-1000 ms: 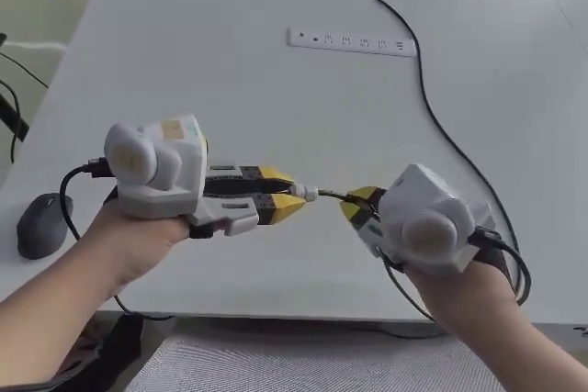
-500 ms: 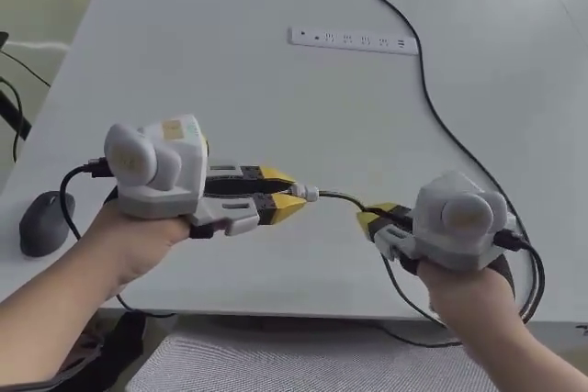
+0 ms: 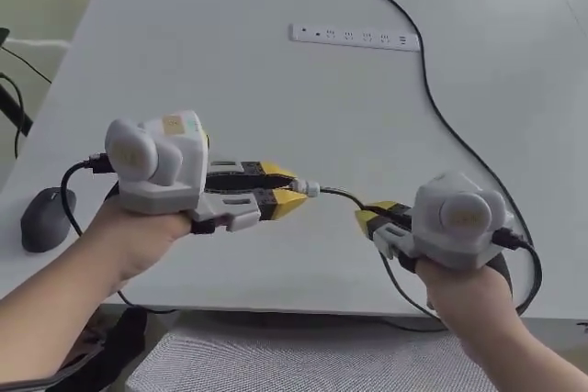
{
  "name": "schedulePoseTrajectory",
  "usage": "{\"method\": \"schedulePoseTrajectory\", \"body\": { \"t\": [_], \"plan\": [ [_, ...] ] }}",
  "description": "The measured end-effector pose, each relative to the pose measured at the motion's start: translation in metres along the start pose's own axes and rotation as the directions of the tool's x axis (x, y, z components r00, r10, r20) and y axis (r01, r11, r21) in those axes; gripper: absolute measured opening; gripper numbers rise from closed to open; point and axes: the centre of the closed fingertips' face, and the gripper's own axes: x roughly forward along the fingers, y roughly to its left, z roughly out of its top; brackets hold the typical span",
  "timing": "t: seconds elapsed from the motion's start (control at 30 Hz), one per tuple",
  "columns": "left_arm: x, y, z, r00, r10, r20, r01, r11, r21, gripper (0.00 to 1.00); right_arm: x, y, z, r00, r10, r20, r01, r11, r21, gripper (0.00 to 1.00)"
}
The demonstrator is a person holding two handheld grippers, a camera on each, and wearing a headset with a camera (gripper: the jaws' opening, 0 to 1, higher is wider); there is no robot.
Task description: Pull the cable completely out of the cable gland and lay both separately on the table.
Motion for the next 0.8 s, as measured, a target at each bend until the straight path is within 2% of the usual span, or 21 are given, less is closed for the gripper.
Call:
{"method": "schedulePoseTrajectory", "body": {
  "t": [0.37,0.53,0.67,0.77,0.8],
  "plan": [
    [-0.002,0.001,0.002,1.0,0.003,0.001,-0.003,1.0,-0.013,0.15,-0.002,0.004,0.003,0.9999,0.01,-0.013,-0.011,0.997,-0.079,0.02],
    [-0.002,0.002,0.003,1.0,0.007,-0.002,-0.007,1.0,-0.01,0.15,-0.005,0.012,0.01,0.9998,0.021,-0.005,-0.021,0.985,-0.174,0.05],
    [-0.001,0.002,0.003,1.0,0.005,-0.003,-0.005,1.0,-0.012,0.15,-0.011,0.02,0.023,0.9994,0.035,0.005,-0.032,0.961,-0.275,0.08],
    [-0.001,0.003,0.003,1.0,0.005,-0.003,-0.005,1.0,-0.012,0.15,-0.016,0.029,0.037,0.9988,0.045,0.018,-0.034,0.921,-0.389,0.11],
    [-0.001,0.002,0.003,1.0,0.005,-0.003,-0.005,1.0,-0.012,0.15,-0.017,0.032,0.04,0.9986,0.048,0.02,-0.036,0.912,-0.408,0.11]
  ]
}}
